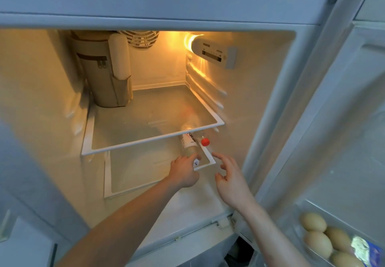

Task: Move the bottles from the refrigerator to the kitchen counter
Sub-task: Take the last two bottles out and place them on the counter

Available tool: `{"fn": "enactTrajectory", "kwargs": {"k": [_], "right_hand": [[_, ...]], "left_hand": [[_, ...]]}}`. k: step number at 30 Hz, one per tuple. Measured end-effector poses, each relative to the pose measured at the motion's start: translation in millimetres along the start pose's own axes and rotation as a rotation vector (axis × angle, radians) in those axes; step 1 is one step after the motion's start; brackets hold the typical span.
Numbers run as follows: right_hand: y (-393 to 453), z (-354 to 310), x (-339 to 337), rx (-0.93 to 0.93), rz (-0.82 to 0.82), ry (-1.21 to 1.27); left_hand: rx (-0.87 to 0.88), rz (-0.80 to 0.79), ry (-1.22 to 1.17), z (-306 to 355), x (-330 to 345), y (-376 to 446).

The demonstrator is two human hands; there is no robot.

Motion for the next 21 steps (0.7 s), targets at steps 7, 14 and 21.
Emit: {"fn": "enactTrajectory", "kwargs": {"k": [7,14,21], "right_hand": [[61.9,12.6,53.6,0.093,-0.080,-0.148],[106.5,16.0,92.5,0.169,-0.177,-0.344],[111.9,1.8,110.6,0.101,-0.166,-0.541]], "left_hand": [[-0.050,0.083,-0.028,-34.2,-9.1,-30.9],[-0.098,0.104,-0.050,-59.4,-20.2,-56.2],[-0.117,0.158,-0.042,-79.7,-26.1,-78.6]]}}
Point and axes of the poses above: each hand's wrist, its own y-axis towards the middle knuckle, its own x-axis out of the palm, z = x × y, the point moved 10 cm from there along y, towards the middle knuckle, and after that the axes turned 11 degrees about x, right-handed, at the moved point
